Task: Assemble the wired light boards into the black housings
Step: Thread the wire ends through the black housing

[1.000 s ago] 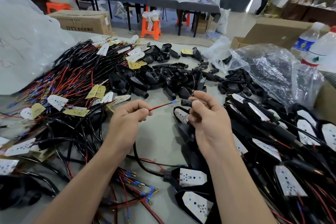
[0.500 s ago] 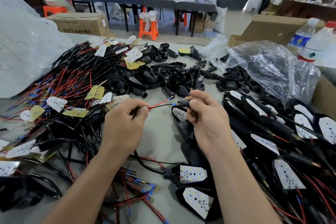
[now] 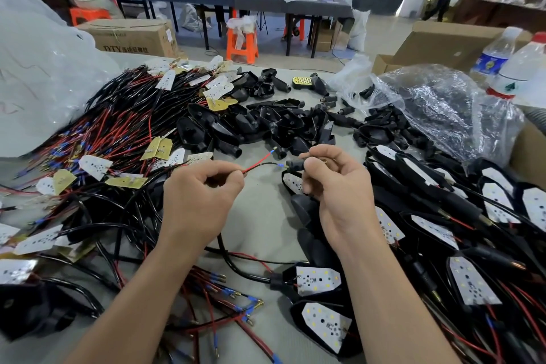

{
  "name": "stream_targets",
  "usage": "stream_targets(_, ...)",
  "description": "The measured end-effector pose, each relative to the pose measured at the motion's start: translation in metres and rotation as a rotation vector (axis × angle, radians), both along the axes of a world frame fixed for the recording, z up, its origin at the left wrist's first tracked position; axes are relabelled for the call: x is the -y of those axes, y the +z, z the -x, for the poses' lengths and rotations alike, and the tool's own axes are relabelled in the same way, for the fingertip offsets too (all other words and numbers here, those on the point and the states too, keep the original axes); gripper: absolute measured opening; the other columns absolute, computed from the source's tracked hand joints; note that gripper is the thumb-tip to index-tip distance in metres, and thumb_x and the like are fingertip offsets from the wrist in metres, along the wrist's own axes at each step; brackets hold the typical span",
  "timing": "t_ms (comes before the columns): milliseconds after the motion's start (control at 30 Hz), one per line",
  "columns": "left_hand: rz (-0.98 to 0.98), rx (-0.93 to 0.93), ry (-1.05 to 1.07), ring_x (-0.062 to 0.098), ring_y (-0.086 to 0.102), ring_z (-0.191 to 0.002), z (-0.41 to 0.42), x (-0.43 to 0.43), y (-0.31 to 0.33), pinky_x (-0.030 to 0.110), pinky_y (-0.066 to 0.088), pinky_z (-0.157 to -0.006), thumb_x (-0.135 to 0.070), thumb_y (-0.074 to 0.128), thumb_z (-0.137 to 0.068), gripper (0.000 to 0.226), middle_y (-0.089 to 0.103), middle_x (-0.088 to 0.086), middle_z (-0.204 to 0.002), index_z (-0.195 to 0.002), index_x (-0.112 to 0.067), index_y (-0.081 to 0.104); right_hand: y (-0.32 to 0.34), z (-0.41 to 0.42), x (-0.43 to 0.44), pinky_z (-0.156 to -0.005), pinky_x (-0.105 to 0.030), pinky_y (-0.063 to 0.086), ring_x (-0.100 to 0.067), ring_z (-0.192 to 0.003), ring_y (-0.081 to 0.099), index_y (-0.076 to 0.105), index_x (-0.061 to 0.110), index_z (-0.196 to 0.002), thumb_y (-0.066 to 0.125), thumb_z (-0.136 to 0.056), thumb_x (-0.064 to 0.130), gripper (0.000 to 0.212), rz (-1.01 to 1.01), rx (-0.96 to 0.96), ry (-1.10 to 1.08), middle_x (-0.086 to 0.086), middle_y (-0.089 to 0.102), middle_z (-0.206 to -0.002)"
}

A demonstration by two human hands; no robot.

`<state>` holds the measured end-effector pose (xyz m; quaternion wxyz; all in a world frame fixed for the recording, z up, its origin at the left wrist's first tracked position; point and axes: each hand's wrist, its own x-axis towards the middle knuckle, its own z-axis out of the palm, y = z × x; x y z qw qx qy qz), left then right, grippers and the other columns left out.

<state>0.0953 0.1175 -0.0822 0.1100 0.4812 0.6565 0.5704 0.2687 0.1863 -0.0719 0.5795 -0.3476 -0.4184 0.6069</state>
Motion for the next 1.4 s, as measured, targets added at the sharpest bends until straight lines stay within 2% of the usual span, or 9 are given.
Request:
stream_targets(133,0.006,0.072,-0.076,0.0,0.061,-0.057,0.0,0.0,-0.002,0.01,0.045,-0.054,-0.027,0.071,-0.072,0.016,0.071,-0.013,-0.064,-0.072,-0.042,0.078,0.0,0.0,0.0,-0.05,-0.023,0.044,-0.015,-0.047,0.051,0.064,0.007,-0.09,0.059,-0.09,-0.012,0.019,0.007,-0.003,-0.009,-0.005,0.06,-0.064)
stream_targets(267,-0.022,0.34,-0.183,0.005,0.056,-0.06,0.002,-0.004,0.001,0.014,0.046,-0.058,-0.02,0.071,-0.069,0.015,0.072,-0.002,-0.064,-0.067,-0.032,0.08,0.0,0.0,0.003,-0.052,-0.023,0.042,-0.015,-0.051,0.049,0.07,0.013,-0.077,0.06,-0.083,-0.016,0.031,-0.058,0.14,-0.027,-0.002,0.062,-0.064)
stream_targets(567,0.081,0.342,-0.207,0.015,0.053,-0.066,0.003,-0.003,0.002,0.036,0.044,-0.067,-0.023,0.07,-0.067,0.011,0.073,0.017,-0.078,-0.068,-0.028,0.081,0.006,-0.004,0.004,-0.044,-0.021,0.034,-0.015,-0.054,0.047,0.069,0.009,-0.077,0.056,-0.089,-0.014,0.029,-0.037,0.057,0.156,-0.017,0.055,-0.073)
stream_targets(700,0.094,0.316,-0.353,0.009,0.053,-0.064,0.002,-0.001,0.002,0.025,0.045,-0.064,-0.036,0.073,-0.063,0.017,0.067,0.009,-0.067,-0.072,-0.025,0.082,0.005,0.002,0.012,-0.044,-0.022,0.034,-0.015,-0.054,0.045,0.067,0.01,-0.083,0.069,-0.079,-0.001,0.012,-0.063,0.153,0.242,-0.022,0.06,-0.077)
stream_targets(833,0.091,0.382,-0.332,0.008,0.056,-0.062,0.0,-0.003,0.0,0.021,0.048,-0.066,-0.034,0.077,-0.065,0.011,0.063,-0.002,-0.06,-0.069,-0.024,0.08,0.006,0.003,0.016,-0.046,-0.023,0.034,-0.016,-0.053,0.043,0.062,0.016,-0.078,0.071,-0.073,0.002,0.017,-0.085,0.131,0.307,-0.024,0.062,-0.08)
stream_targets(1100,0.183,0.692,-0.41,0.013,0.075,-0.071,-0.008,0.001,0.003,0.019,0.055,-0.058,-0.025,0.072,-0.082,0.013,0.079,0.007,-0.083,-0.083,-0.026,0.084,0.008,0.005,0.019,-0.052,-0.031,0.031,-0.02,-0.055,0.038,0.066,0.021,-0.075,0.073,-0.068,0.001,0.022,-0.158,0.218,0.267,-0.034,0.068,-0.092)
stream_targets(1200,0.204,0.663,-0.467,0.012,0.076,-0.071,-0.01,0.0,0.005,0.02,0.056,-0.057,-0.026,0.063,-0.095,0.022,0.08,0.01,-0.088,-0.091,-0.029,0.085,0.007,0.005,0.019,-0.051,-0.028,0.034,-0.02,-0.055,0.043,0.07,0.021,-0.075,0.074,-0.067,0.003,0.02,-0.164,0.225,0.205,-0.028,0.072,-0.089)
stream_targets(1300,0.187,0.644,-0.484,0.016,0.072,-0.064,-0.009,0.002,0.007,0.022,0.055,-0.058,-0.047,0.065,-0.083,0.03,0.078,0.013,-0.083,-0.096,-0.028,0.083,0.007,0.006,0.02,-0.047,-0.025,0.03,-0.016,-0.05,0.037,0.074,0.019,-0.074,0.075,-0.066,0.005,0.016,-0.128,0.196,0.182,-0.022,0.068,-0.074)
stream_targets(1400,0.172,0.639,-0.496,0.015,0.06,-0.052,-0.009,0.001,0.004,0.021,0.051,-0.054,-0.046,0.069,-0.077,0.034,0.073,0.011,-0.071,-0.093,-0.02,0.084,0.007,0.006,0.019,-0.045,-0.021,0.033,-0.015,-0.05,0.039,0.078,0.018,-0.075,0.077,-0.066,0.006,0.015,-0.1,0.215,0.235,-0.015,0.072,-0.075)
